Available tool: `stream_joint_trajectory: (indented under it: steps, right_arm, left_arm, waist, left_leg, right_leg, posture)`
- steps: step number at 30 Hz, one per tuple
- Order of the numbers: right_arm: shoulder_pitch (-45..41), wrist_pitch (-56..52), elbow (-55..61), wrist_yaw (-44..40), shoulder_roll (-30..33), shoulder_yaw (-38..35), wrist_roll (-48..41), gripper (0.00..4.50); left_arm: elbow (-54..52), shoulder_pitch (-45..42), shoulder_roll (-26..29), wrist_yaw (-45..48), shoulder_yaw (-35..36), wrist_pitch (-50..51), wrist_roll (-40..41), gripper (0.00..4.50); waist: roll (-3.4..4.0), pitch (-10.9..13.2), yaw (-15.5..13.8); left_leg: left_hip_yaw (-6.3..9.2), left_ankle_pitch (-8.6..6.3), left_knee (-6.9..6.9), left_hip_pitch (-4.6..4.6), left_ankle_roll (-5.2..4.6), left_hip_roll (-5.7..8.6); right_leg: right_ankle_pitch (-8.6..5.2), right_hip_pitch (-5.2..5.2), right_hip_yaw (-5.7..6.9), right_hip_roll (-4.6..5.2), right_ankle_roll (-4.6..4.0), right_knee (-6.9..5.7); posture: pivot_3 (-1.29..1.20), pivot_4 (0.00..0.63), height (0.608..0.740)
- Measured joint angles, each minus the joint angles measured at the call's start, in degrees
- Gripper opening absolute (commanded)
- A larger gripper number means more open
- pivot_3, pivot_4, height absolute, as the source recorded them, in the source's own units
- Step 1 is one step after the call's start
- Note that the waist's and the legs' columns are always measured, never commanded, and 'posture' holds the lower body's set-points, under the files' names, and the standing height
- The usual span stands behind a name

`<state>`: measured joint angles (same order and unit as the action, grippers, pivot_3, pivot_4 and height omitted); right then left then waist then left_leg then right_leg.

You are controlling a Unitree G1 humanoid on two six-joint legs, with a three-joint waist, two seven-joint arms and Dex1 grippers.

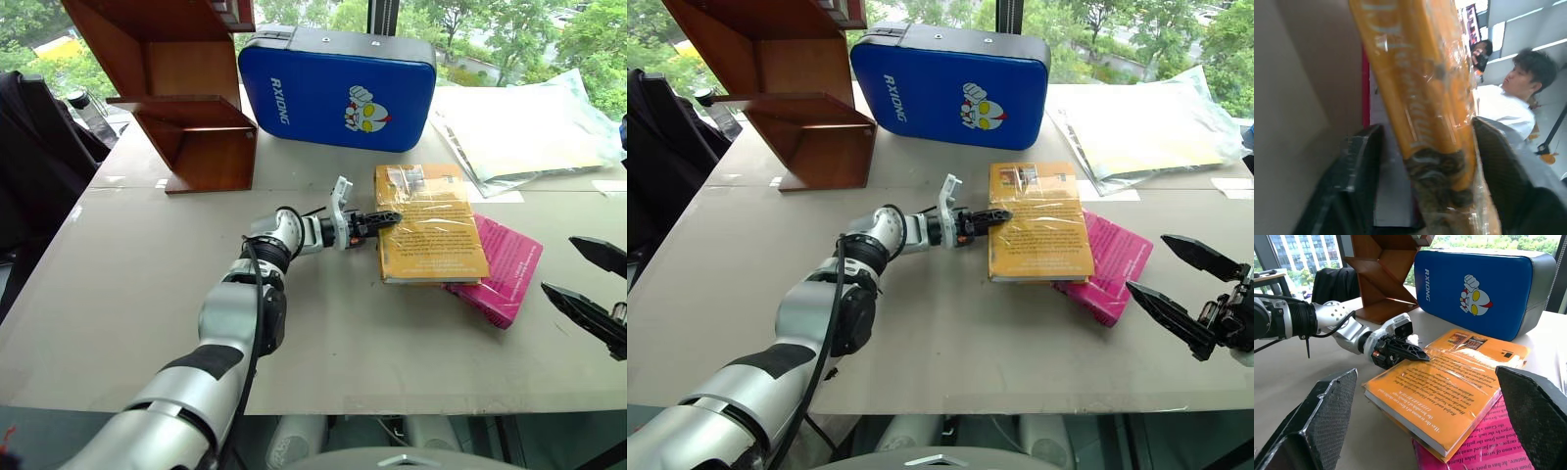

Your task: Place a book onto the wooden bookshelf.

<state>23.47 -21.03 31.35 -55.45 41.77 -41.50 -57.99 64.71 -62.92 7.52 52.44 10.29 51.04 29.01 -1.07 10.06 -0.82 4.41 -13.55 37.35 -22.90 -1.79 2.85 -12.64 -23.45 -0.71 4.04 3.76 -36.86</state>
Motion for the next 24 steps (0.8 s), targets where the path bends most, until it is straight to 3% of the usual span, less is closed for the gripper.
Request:
stream_joint_trajectory:
  steps: [1, 4, 10, 16, 19, 24]
  right_arm:
    - [-0.2, -0.1, 0.0, 0.1, 0.0, 0.0, 0.0, 4.50]
    - [-0.7, -0.2, 0.0, 0.3, 0.0, 0.0, 0.0, 4.50]
    - [-2.2, -1.0, 0.1, 0.4, 0.0, 0.3, 0.0, 4.50]
    - [-5.9, -1.2, -0.6, 0.3, 0.2, 2.7, 0.6, 4.50]
    - [-7.3, -1.2, -1.5, -0.2, 0.3, 4.1, 1.2, 4.50]
    - [-8.8, -1.3, -2.6, -0.5, 0.9, 4.7, 1.5, 4.50]
  left_arm:
    - [0.0, 0.0, 0.2, 0.0, 1.0, 1.0, 0.2, 0.85]
    - [0.0, 0.0, 0.5, -0.4, 2.9, 2.8, 0.8, 0.39]
    - [-5.8, 0.1, 4.6, -4.7, 11.1, 11.5, 6.5, 0.32]
    - [-25.4, 2.7, 4.8, -14.1, 19.7, 22.5, 15.6, 0.32]
    - [-31.7, 8.6, 1.5, -18.9, 20.0, 25.8, 16.5, 0.32]
    - [-38.0, 20.3, -2.9, -22.2, 12.5, 27.1, 14.9, 0.32]
  waist:
    - [0.00, 0.0, 0.0]
    - [0.00, 0.0, 0.1]
    - [-0.01, 0.0, 1.0]
    - [0.02, 0.0, 0.9]
    - [0.04, 0.0, 0.3]
    - [0.00, 0.0, -0.3]
  left_leg:
    - [0.00, 0.00, 0.00, 0.00, 0.00, 0.00]
    - [-0.02, 0.00, 0.00, 0.00, 0.00, 0.00]
    - [-0.01, 0.00, -0.01, -0.01, 0.01, -0.06]
    - [-0.02, 0.01, -0.01, -0.01, 0.05, -0.02]
    - [-0.03, 0.06, 0.00, 0.00, 0.12, 0.01]
    - [-0.01, 0.06, 0.02, -0.04, 0.12, 0.03]
  right_leg:
    - [0.00, 0.00, 0.00, 0.00, 0.00, 0.00]
    - [0.02, -0.01, -0.01, 0.00, -0.02, 0.00]
    - [0.04, -0.08, -0.03, -0.02, -0.02, -0.06]
    - [0.05, -0.08, -0.08, 0.05, -0.02, -0.05]
    - [0.06, -0.08, -0.12, 0.05, -0.02, -0.05]
    - [0.07, -0.08, -0.14, 0.05, -0.02, -0.05]
  posture:
    - [0.00, 0.150, 0.740]
    - [0.00, 0.150, 0.740]
    - [0.00, 0.150, 0.740]
    - [0.00, 0.150, 0.740]
    - [0.00, 0.150, 0.740]
    - [0.00, 0.150, 0.740]
